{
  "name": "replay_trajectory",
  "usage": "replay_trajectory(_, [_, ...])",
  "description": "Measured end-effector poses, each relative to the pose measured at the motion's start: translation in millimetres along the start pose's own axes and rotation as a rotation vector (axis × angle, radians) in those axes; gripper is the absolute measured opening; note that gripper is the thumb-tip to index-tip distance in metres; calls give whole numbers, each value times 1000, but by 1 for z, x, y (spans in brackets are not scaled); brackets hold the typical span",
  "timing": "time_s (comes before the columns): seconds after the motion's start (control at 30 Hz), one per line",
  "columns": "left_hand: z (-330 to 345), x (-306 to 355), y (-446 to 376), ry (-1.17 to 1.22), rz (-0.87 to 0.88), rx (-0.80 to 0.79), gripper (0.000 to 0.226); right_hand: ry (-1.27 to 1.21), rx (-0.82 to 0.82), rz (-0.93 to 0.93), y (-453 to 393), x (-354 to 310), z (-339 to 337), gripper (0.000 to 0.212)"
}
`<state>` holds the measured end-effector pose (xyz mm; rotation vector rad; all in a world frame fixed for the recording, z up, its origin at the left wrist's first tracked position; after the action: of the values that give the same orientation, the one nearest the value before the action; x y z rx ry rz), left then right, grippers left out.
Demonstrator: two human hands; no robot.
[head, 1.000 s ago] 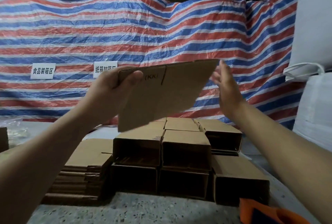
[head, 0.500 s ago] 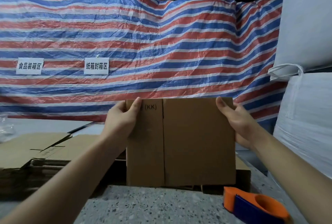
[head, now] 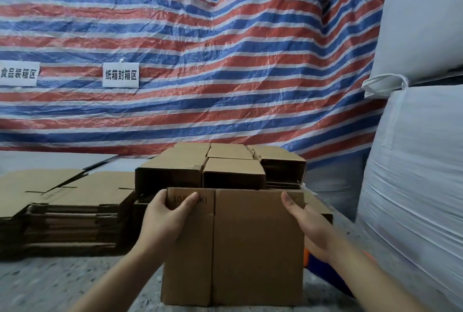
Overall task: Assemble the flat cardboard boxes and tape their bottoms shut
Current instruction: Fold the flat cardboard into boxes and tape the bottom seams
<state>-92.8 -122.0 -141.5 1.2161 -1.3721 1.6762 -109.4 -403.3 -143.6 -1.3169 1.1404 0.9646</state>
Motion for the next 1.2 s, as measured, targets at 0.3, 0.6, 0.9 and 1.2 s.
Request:
replay_trajectory(0.3, [3, 0, -4, -32, 47, 70, 28, 10, 12, -124, -2, -5, -4, 38])
replay_trajectory(0.6, [23, 0, 5, 64, -42, 164, 52, -382, -100, -14, -2, 3, -12, 74])
replay_trajectory(0.9, [20, 4, -7, 57, -56, 57, 36, -334, -89, 26, 5, -2, 4, 51])
replay_trajectory(1.2, [28, 2, -3, 280, -311, -300, 35, -380, 87, 23, 9, 6, 26, 58])
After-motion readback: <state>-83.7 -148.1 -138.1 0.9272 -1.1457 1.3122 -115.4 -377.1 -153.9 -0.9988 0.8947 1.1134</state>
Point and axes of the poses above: each hand's wrist, its own y-axis away from the middle knuckle, its own z-axis out of the palm, x = y × z, the point moved 3 cm from there along -y, towards the middle knuckle, and after that the axes turned 3 degrees about x, right-handed, at the moved point
